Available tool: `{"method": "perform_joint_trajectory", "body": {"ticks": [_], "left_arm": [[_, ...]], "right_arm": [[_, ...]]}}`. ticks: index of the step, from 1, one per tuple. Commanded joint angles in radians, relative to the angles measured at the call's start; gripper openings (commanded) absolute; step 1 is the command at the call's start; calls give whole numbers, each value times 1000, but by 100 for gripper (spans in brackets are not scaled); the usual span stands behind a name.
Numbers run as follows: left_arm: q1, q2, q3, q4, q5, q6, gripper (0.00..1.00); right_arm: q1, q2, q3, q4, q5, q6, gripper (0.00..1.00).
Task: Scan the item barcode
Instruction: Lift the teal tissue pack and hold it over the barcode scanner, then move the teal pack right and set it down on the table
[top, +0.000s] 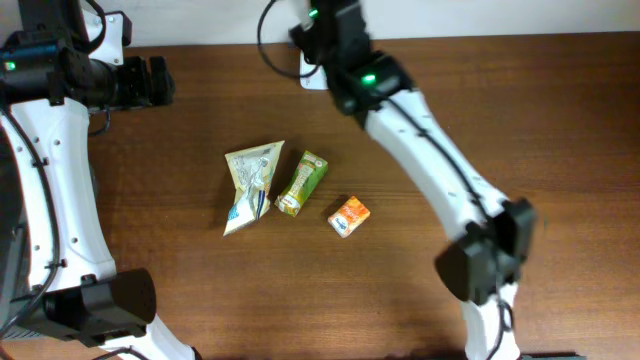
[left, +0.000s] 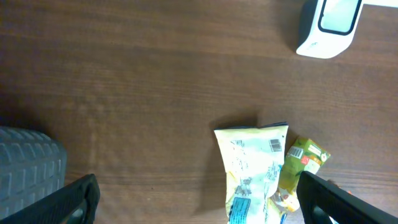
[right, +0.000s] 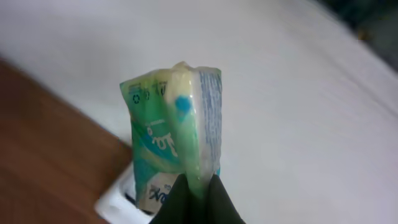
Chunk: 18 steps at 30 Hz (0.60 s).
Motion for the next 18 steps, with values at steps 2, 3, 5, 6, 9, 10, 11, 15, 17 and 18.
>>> {"method": "perform_joint_trajectory", "body": {"ticks": [2,3,5,6,9,10,11,15,17,18], "left_arm": [[2,3,-2,2,-1,5,99],[2,3,-2,2,0,5,99],[2,3,-2,2,-1,5,99],[2,3,-2,2,-1,5,99],[2,3,-2,2,-1,5,99],[2,3,-2,2,0,5,99],[2,3,-2,2,0,5,99],[2,3,-2,2,-1,5,99],[2,3,-2,2,-1,5,99],[2,3,-2,2,-1,5,99]], "right_arm": [[1,142,8,80,105,-419,4],[-1,169,8,116,117,-422,4],[-5,227,8,208,143,-422,4],[-10,247,8,235,142,-422,4],[-26,296,8,279,141,-421,4],[-31,311,8,282,142,-421,4],[-34,323,8,283,142,-421,4],[-52,357,8,294,145,-421,4],[-59,359,8,293,146,-421,4],[-64,359,8,296,146,-422,4]]}}
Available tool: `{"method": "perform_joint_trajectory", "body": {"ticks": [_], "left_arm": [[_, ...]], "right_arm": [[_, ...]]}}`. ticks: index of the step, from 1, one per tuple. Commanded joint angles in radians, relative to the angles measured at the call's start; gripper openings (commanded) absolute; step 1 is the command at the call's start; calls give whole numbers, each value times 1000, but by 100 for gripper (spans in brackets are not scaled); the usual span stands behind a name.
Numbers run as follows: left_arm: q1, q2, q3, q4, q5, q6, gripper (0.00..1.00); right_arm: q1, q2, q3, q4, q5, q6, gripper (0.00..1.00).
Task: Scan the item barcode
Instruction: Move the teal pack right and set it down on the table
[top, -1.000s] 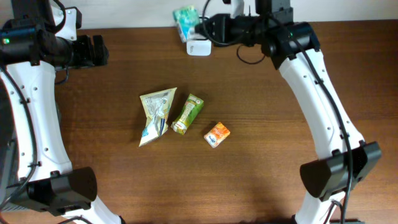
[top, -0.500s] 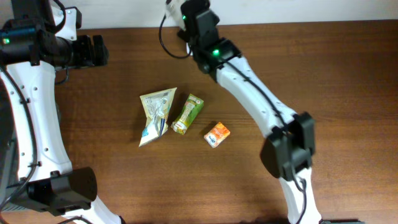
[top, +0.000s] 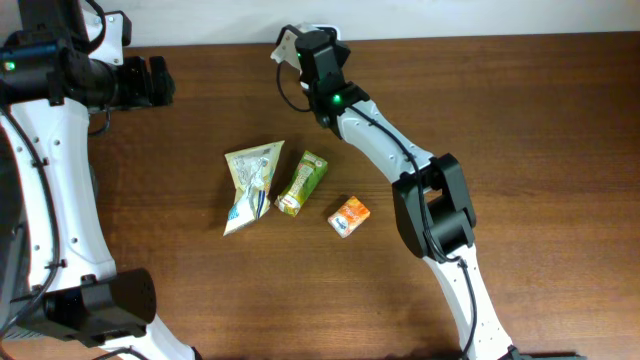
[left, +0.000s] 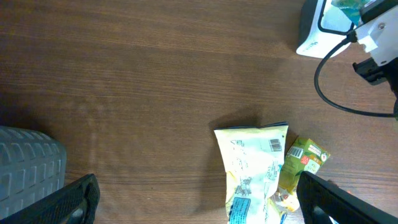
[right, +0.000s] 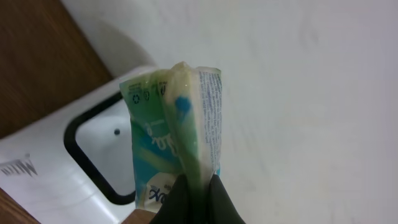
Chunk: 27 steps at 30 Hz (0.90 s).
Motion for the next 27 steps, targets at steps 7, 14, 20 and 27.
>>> {"method": "perform_joint_trajectory", "body": {"ticks": [7,14,20,27], "left_arm": [[2,3,-2,2,-1,5,99],[2,3,-2,2,0,5,99],[2,3,-2,2,-1,5,99],[2,3,-2,2,-1,5,99]], "right_arm": [[-17,8,10,-20,19,2,4],[-11,5,11,24,58,2,4],[-9,-91,11,-32,49,97,4],[-33,-423,11,-470,-337,483,4]]}}
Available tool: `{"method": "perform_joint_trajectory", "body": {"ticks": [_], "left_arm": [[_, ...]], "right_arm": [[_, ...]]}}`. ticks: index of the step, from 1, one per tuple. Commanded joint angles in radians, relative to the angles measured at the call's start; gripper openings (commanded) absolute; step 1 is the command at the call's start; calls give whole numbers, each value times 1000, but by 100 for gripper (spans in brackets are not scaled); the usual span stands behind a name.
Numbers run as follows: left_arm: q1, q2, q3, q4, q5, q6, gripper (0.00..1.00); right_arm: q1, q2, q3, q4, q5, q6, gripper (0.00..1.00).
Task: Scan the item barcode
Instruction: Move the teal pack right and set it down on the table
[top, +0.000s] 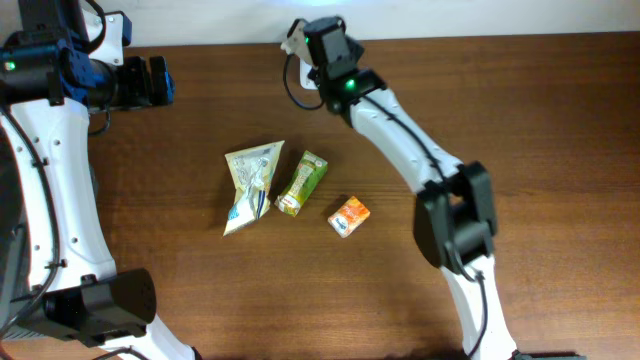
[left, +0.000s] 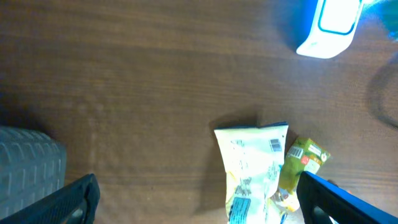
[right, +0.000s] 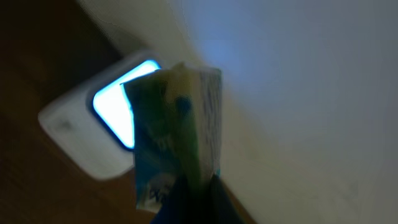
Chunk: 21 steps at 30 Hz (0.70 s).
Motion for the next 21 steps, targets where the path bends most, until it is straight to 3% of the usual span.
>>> {"method": "perform_joint_trajectory", "body": {"ticks": [1,6,10,15,19,21], "left_arm": [[2,3,-2,3,-1,5,99],[2,3,-2,3,-1,5,99],[2,3,-2,3,-1,5,99],[2,3,-2,3,-1,5,99],[2,3,-2,3,-1,5,99],[2,3,-2,3,-1,5,99]], "right_arm": [[-29,-257,12,-160,-294,313,4],[-122,-445,12,-489,-675,532,4],[-267,-494,11,-768,-858,554,4],[-438,-430,-46,-991,-832,553,4],[-520,-369,-235,-912,-565,668,4],[-560,-329,-351,-827,-526,719,4]]}}
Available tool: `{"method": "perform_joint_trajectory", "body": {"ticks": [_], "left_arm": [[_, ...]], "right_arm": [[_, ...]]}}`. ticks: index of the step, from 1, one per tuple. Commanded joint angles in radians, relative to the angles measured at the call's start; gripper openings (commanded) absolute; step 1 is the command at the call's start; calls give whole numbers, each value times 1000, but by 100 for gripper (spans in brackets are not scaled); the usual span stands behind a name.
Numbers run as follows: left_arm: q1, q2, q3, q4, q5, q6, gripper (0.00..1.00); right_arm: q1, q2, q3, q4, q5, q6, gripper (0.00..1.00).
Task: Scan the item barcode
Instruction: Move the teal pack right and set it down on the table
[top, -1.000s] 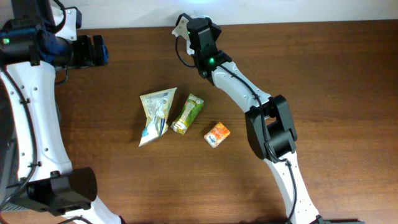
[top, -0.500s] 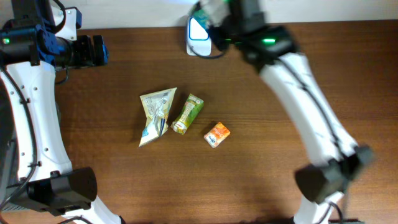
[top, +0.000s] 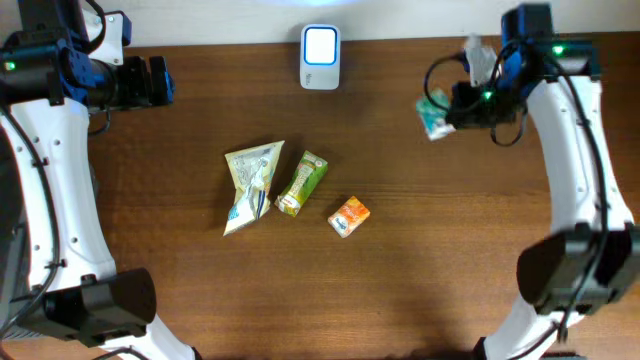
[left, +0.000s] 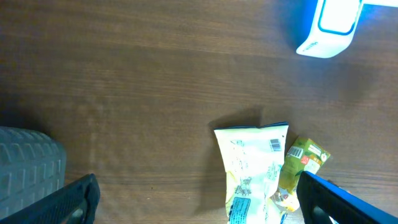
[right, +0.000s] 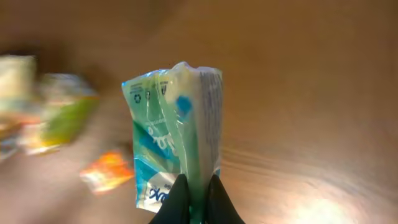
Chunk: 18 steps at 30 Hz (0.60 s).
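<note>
A white barcode scanner (top: 320, 45) stands at the table's back middle, its window lit; the left wrist view has the scanner (left: 328, 26) at top right. My right gripper (top: 452, 108) is shut on a green-and-teal tissue pack (top: 434, 114), held above the wood at the right, well away from the scanner. In the right wrist view the pack (right: 177, 130) stands upright, pinched at its lower edge by the right gripper (right: 198, 200). My left gripper (top: 152, 82) is at the back left, open and holding nothing, seen wide apart in its own view (left: 199, 202).
Three items lie mid-table: a pale yellow pouch (top: 250, 185), a green pouch (top: 302, 183) and a small orange packet (top: 349, 216). The yellow pouch (left: 252, 171) shows a barcode near its top. A grey ribbed object (left: 28, 168) sits at the left.
My right gripper, still shut on the tissue pack, has moved from in front of the scanner at the back middle to the right side of the table. The scanner now shows uncovered.
The right gripper first held the tissue pack near the scanner, then right over its window. Then the scanner glowed blue with the pack before it. Now the pack is held off to the right. The left arm and the three lying items stayed put.
</note>
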Motion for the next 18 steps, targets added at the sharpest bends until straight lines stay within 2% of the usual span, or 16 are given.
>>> {"method": "perform_joint_trajectory", "body": {"ticks": [1,4,8,10,11,16,18], "left_arm": [[2,3,-2,2,-1,5,99],[2,3,-2,2,-1,5,99],[2,3,-2,2,-1,5,99],[2,3,-2,2,-1,5,99],[2,3,-2,2,-1,5,99],[2,3,-2,2,-1,5,99],[2,3,-2,2,-1,5,99]], "right_arm": [[-61,70,-168,100,125,99,4],[-102,103,-266,204,125,100,4],[-156,116,-277,236,124,108,4],[-180,116,-241,198,98,132,34],[-181,116,-213,165,59,127,44],[-147,116,-34,-25,-135,72,75],[-116,116,-9,-56,-311,72,96]]}}
